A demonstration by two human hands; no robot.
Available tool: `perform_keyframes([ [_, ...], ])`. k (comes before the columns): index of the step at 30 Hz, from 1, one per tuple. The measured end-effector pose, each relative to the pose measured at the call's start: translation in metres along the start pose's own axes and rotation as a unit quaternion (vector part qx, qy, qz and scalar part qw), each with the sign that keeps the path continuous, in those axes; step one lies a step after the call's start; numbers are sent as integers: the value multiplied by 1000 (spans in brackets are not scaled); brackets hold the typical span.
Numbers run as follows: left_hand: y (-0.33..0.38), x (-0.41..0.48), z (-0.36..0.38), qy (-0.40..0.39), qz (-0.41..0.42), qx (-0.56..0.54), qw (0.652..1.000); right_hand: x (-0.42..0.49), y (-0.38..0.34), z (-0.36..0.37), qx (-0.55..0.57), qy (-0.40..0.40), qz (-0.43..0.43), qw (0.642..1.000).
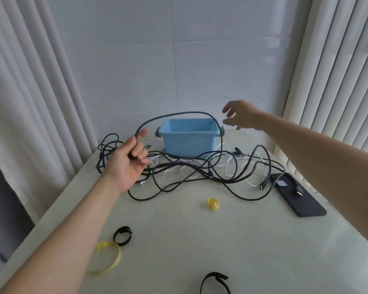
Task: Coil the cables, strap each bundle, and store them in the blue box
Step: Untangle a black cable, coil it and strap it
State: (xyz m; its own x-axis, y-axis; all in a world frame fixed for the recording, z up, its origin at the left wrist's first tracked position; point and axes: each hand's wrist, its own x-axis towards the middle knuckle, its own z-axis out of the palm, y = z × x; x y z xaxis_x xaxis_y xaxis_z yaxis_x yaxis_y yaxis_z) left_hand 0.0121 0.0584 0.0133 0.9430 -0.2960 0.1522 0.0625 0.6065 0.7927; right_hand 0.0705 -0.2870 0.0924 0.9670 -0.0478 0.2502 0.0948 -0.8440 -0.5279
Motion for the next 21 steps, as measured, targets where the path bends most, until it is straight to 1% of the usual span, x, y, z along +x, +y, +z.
perform_keyframes([
  [1, 1, -2, 2, -15, 1, 2, 1000, -3, -6, 14, -4, -32, -29, 999],
  [2, 3, -3, 4, -31, 4, 6, 999, -4, -12, 28, -21, -47, -59, 997],
  [4, 6, -6, 10, -60, 5, 21, 998, -3, -18, 53, -8, -50, -75, 996],
  [6, 12, -10, 11, -81, 12, 20, 996, 6, -23, 65, 76, -1, -44, 996],
  [7, 16, -11, 12, -85, 19, 9, 996, 11, -24, 65, 103, 29, -22, 994],
  [8, 21, -12, 12, -86, 27, -6, 996, 14, -24, 63, 103, 46, -3, 994],
  [9, 26, -13, 11, -81, 37, -22, 996, 18, -23, 59, 79, 45, 9, 996],
  [11, 34, -12, 9, -63, 53, -48, 995, 20, -20, 49, 38, 13, 35, 999],
  [12, 36, -11, 8, -53, 58, -54, 995, 22, -21, 42, 51, 14, 53, 997],
  [14, 33, -5, 5, -31, 52, -48, 997, 27, -31, 27, 131, 68, 62, 987],
  [17, 20, 4, 3, 15, 21, 3, 1000, 36, -68, -7, 245, 202, 24, 948],
  [19, 12, 8, 7, 37, 5, 48, 998, 38, -95, -33, 258, 281, -25, 924],
  [21, 7, 10, 14, 44, 7, 70, 997, 37, -117, -54, 205, 356, -92, 907],
])
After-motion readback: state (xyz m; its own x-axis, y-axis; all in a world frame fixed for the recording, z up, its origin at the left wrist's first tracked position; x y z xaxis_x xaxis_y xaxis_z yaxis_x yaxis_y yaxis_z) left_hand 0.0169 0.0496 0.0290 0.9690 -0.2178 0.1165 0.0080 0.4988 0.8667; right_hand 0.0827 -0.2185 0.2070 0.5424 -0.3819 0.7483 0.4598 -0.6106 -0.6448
